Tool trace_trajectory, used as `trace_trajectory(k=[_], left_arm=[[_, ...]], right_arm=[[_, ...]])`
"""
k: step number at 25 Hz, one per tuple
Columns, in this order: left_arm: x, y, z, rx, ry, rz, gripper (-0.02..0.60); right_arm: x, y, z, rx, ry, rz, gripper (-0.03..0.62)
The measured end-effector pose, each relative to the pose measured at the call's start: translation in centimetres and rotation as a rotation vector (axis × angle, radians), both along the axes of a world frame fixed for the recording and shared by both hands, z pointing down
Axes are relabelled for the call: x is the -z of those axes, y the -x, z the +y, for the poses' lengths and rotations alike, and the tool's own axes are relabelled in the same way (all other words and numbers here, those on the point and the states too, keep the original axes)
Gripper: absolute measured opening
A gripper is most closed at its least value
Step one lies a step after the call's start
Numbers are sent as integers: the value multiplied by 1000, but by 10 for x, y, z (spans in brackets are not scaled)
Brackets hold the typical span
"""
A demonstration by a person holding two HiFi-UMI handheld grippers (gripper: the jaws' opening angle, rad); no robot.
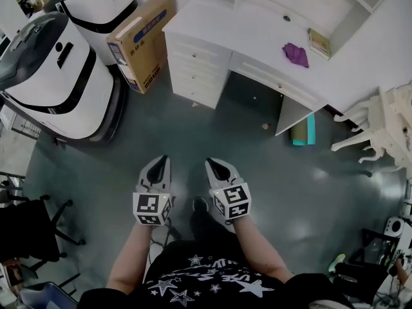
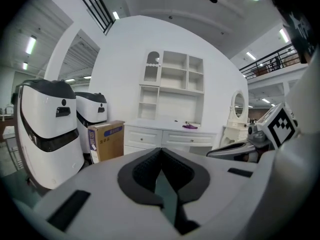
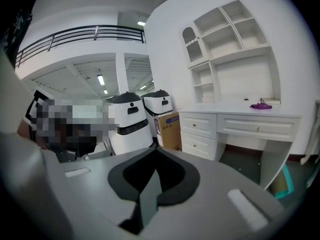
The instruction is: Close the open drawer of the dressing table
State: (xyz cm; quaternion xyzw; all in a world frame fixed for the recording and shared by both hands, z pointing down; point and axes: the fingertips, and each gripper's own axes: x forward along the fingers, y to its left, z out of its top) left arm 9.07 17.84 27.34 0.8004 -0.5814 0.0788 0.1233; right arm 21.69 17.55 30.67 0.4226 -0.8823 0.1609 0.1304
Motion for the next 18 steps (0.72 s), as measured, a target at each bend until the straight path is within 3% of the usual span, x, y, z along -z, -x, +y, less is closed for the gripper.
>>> trace_trajectory(k=[9, 18], left_arm=[[9, 65, 100, 81, -23, 20, 9], [27, 85, 180, 81, -68, 32, 9]], right_arm=[[22, 56, 78, 62, -49, 4, 3], [38, 79, 157, 78, -94, 7, 3]])
